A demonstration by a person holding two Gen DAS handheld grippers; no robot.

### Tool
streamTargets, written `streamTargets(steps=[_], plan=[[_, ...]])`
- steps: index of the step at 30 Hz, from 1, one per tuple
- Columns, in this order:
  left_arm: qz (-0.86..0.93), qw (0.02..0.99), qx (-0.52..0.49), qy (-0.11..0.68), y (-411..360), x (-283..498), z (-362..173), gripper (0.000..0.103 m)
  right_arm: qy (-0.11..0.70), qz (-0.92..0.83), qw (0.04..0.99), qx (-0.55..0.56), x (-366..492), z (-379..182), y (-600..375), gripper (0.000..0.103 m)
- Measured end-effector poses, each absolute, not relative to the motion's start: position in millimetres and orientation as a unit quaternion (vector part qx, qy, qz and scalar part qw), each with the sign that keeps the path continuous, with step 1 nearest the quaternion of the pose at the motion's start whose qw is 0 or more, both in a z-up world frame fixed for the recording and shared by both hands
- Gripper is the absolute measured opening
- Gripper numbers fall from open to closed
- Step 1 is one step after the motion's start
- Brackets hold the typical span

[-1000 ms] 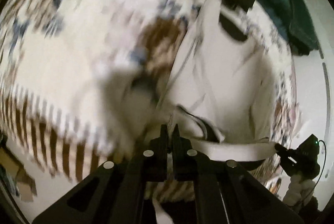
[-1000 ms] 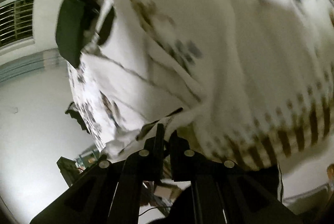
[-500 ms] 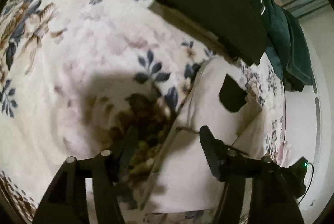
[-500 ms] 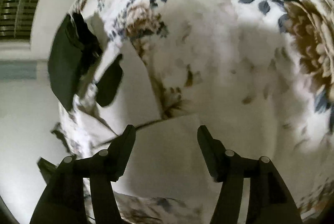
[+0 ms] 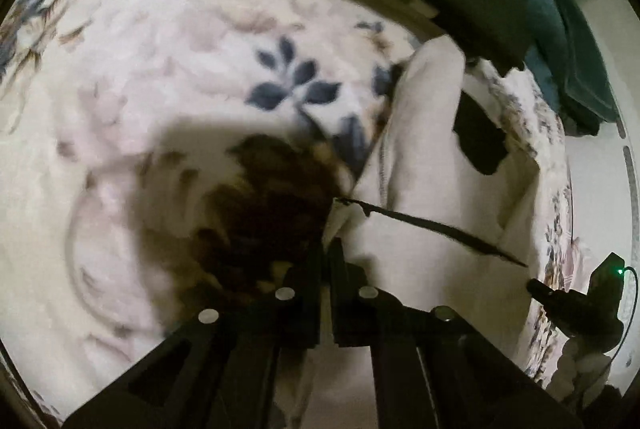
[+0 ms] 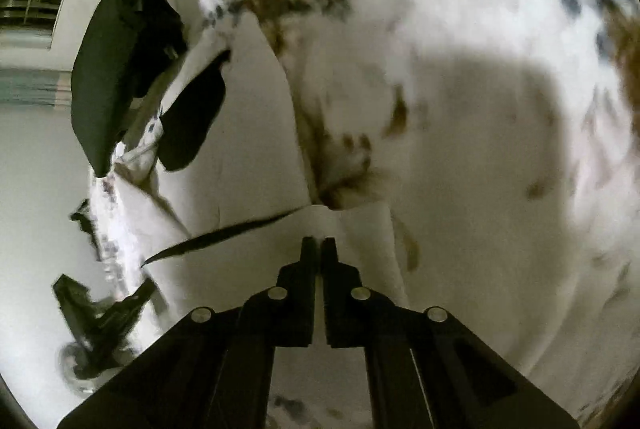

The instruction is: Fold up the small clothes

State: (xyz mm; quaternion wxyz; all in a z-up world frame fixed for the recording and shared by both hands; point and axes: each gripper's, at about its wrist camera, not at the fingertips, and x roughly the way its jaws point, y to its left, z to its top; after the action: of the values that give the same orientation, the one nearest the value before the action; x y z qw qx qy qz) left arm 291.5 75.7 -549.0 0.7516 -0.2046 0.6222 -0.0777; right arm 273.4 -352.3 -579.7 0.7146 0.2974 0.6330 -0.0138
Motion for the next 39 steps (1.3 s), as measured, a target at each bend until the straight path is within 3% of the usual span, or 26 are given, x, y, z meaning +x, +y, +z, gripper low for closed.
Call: streamTargets(steps=[4, 6, 7, 8, 9, 10, 18, 21, 26, 31, 39], plan=[[-0.094, 0.727, -0.2, 0.651, 71.8, 305.7, -544.4, 0.007, 0.666, -0.015, 0.685, 0.297, 286.4, -590.3, -353.3, 0.005], [-0.085, 0.736, -0.168, 0.65, 65.5, 319.0, -528.8, 0.029, 0.66, -0.027, 0.691, 0.294, 298.0, -576.2, -360.5, 0.009], [-0.09, 0.746, -0.164, 0.639, 62.6, 326.4, -519.9, 0.034, 0.653, -0.031, 0.698, 0.294, 302.1, -570.3, -363.3, 0.02], [-0.095, 0.758, -0.161, 0.625, 57.6, 336.1, -510.6, 0.046, 0.642, -0.033, 0.707, 0.296, 308.4, -562.9, -366.2, 0.028], [-0.095, 0.764, -0.158, 0.618, 52.6, 345.2, -506.7, 0.054, 0.631, -0.032, 0.715, 0.298, 317.4, -556.5, -369.0, 0.044], [-0.098, 0.77, -0.155, 0.611, 45.8, 356.1, -503.1, 0.055, 0.625, -0.032, 0.72, 0.3, 328.3, -553.3, -371.1, 0.049], [-0.03, 0.789, 0.009, 0.613, 1.8, 439.1, -546.9, 0.056, 0.636, 0.004, 0.721, 0.274, 435.2, -578.7, -353.1, 0.049], [-0.017, 0.773, -0.031, 0.634, 31.5, 448.8, -568.3, 0.057, 0.65, -0.019, 0.72, 0.244, 458.2, -593.2, -353.6, 0.049], [-0.027, 0.771, -0.05, 0.635, 47.9, 442.1, -556.8, 0.057, 0.669, -0.049, 0.705, 0.228, 470.1, -607.5, -366.0, 0.049], [-0.095, 0.784, -0.059, 0.61, 36.2, 432.0, -526.7, 0.055, 0.65, 0.01, 0.721, 0.239, 475.4, -573.9, -369.3, 0.049], [-0.187, 0.748, 0.078, 0.632, -25.8, 447.1, -558.2, 0.054, 0.703, 0.077, 0.687, 0.168, 510.8, -600.4, -330.0, 0.053]])
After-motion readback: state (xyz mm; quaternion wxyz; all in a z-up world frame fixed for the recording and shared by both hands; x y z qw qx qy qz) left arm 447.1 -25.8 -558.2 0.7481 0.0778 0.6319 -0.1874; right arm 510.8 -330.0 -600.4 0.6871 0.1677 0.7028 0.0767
